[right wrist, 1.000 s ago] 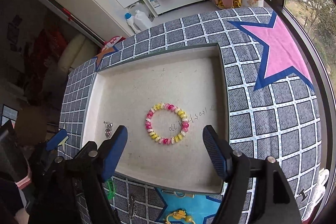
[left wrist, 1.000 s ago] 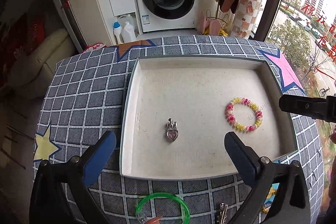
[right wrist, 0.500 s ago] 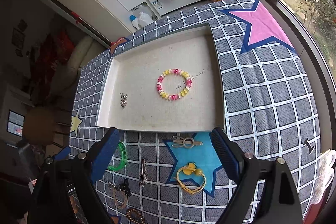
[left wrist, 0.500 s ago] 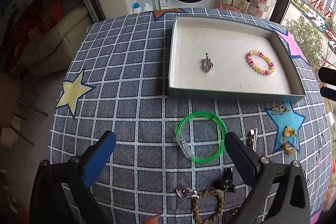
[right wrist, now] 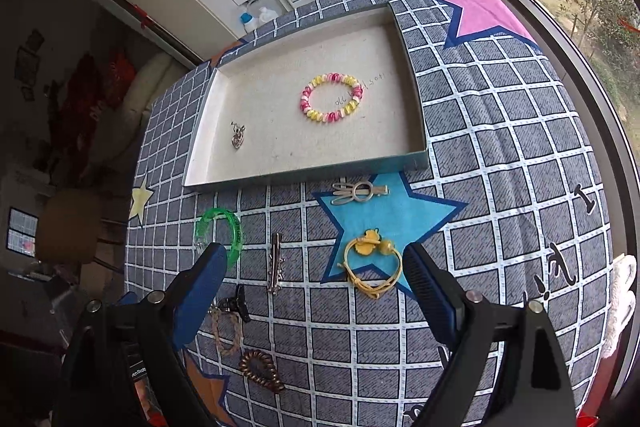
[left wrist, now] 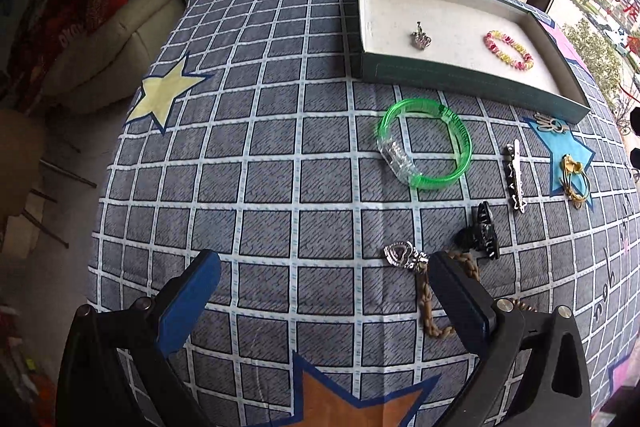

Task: Organize jewelry
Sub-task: 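Withdraw both tools from the tray back toward the remaining jewelry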

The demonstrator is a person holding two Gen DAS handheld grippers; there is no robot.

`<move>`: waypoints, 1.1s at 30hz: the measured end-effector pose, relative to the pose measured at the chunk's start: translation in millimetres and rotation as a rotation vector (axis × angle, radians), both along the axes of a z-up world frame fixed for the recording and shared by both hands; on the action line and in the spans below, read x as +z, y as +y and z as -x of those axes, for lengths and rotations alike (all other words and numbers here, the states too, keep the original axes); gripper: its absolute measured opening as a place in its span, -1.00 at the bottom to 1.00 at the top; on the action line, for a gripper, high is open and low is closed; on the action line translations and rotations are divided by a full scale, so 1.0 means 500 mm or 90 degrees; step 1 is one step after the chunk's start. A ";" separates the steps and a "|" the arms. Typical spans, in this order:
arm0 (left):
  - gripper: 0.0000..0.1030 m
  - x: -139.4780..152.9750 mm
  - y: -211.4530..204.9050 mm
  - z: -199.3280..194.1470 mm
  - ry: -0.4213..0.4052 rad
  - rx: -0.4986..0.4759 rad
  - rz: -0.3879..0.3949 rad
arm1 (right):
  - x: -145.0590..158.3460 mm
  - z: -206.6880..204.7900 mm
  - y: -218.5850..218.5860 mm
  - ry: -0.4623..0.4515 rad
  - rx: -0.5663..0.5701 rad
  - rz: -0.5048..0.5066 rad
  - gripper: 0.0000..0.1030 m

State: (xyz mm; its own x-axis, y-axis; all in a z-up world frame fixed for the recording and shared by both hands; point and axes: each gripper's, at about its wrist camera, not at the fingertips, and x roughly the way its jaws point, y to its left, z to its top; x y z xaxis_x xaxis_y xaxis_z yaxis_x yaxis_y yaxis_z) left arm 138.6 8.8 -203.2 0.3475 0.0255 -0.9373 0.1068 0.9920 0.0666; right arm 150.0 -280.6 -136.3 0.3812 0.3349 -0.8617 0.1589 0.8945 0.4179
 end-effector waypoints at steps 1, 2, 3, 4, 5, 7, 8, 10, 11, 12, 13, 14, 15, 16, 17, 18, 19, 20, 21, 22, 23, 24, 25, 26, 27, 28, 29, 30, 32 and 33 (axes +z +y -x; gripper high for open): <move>1.00 -0.007 0.003 0.002 0.007 0.000 0.003 | -0.005 0.006 0.007 0.010 0.006 0.004 0.77; 1.00 -0.013 0.005 0.004 0.013 -0.002 0.008 | -0.012 0.014 0.014 0.019 0.011 0.007 0.77; 1.00 -0.018 0.006 0.006 0.017 -0.004 0.011 | -0.018 0.023 0.020 0.028 0.015 0.007 0.77; 1.00 -0.021 0.007 0.009 0.019 -0.005 0.011 | -0.025 0.031 0.027 0.038 0.019 0.007 0.77; 1.00 -0.024 0.006 0.010 0.018 -0.007 0.008 | -0.032 0.041 0.033 0.046 0.023 0.007 0.77; 1.00 -0.032 0.005 0.014 0.018 -0.013 0.004 | -0.046 0.058 0.047 0.063 0.034 0.017 0.77; 1.00 -0.036 0.004 0.015 0.019 -0.016 -0.002 | -0.051 0.067 0.054 0.069 0.040 0.025 0.77; 1.00 -0.046 0.004 0.017 0.021 -0.024 -0.008 | -0.063 0.083 0.064 0.081 0.049 0.042 0.77; 1.00 -0.052 0.004 0.016 0.024 -0.028 -0.009 | -0.068 0.090 0.067 0.086 0.052 0.048 0.77; 1.00 -0.057 0.004 0.017 0.026 -0.032 -0.011 | -0.073 0.095 0.069 0.090 0.053 0.053 0.77; 1.00 -0.062 0.002 0.018 0.028 -0.036 -0.013 | -0.078 0.099 0.069 0.094 0.052 0.059 0.77; 1.00 -0.066 0.001 0.017 0.028 -0.040 -0.014 | -0.083 0.102 0.068 0.099 0.050 0.065 0.77; 1.00 -0.069 -0.001 0.017 0.029 -0.044 -0.014 | -0.087 0.103 0.066 0.103 0.047 0.070 0.77; 1.00 -0.071 -0.003 0.016 0.028 -0.048 -0.011 | -0.091 0.104 0.063 0.106 0.042 0.073 0.77; 1.00 -0.073 -0.005 0.015 0.027 -0.052 -0.006 | -0.095 0.104 0.059 0.109 0.037 0.074 0.77; 1.00 -0.075 -0.006 0.010 0.026 -0.055 -0.003 | -0.097 0.103 0.057 0.110 0.033 0.075 0.77; 1.00 -0.076 -0.007 0.008 0.025 -0.057 -0.002 | -0.099 0.102 0.055 0.111 0.031 0.078 0.77; 1.00 -0.078 -0.010 0.006 0.025 -0.060 0.000 | -0.101 0.100 0.054 0.111 0.028 0.082 0.77; 1.00 -0.080 -0.013 0.002 0.026 -0.061 0.000 | -0.103 0.098 0.053 0.111 0.026 0.087 0.77; 1.00 -0.082 -0.016 0.000 0.026 -0.063 0.001 | -0.106 0.095 0.051 0.111 0.023 0.093 0.77; 1.00 -0.084 -0.019 -0.003 0.025 -0.064 0.001 | -0.107 0.091 0.048 0.112 0.019 0.097 0.77; 1.00 -0.085 -0.022 -0.004 0.024 -0.066 0.001 | -0.109 0.088 0.042 0.112 0.015 0.101 0.77; 1.00 -0.087 -0.025 -0.006 0.024 -0.066 0.001 | -0.110 0.085 0.038 0.111 0.011 0.104 0.77; 1.00 -0.088 -0.026 -0.008 0.023 -0.066 0.005 | -0.112 0.081 0.033 0.111 0.008 0.110 0.77; 1.00 -0.088 -0.027 -0.011 0.022 -0.064 0.007 | -0.113 0.077 0.029 0.110 0.004 0.115 0.77; 1.00 -0.089 -0.028 -0.014 0.020 -0.062 0.009 | -0.114 0.073 0.024 0.109 0.000 0.120 0.77; 1.00 -0.088 -0.032 -0.013 0.020 -0.059 0.010 | -0.115 0.069 0.018 0.109 -0.005 0.123 0.77; 1.00 -0.088 -0.033 -0.015 0.019 -0.056 0.011 | -0.116 0.066 0.013 0.108 -0.012 0.126 0.77; 1.00 -0.088 -0.034 -0.020 0.019 -0.051 0.013 | -0.117 0.058 -0.001 0.107 -0.028 0.129 0.77; 1.00 -0.090 -0.033 -0.024 0.018 -0.050 0.014 | -0.119 0.053 -0.006 0.106 -0.035 0.132 0.77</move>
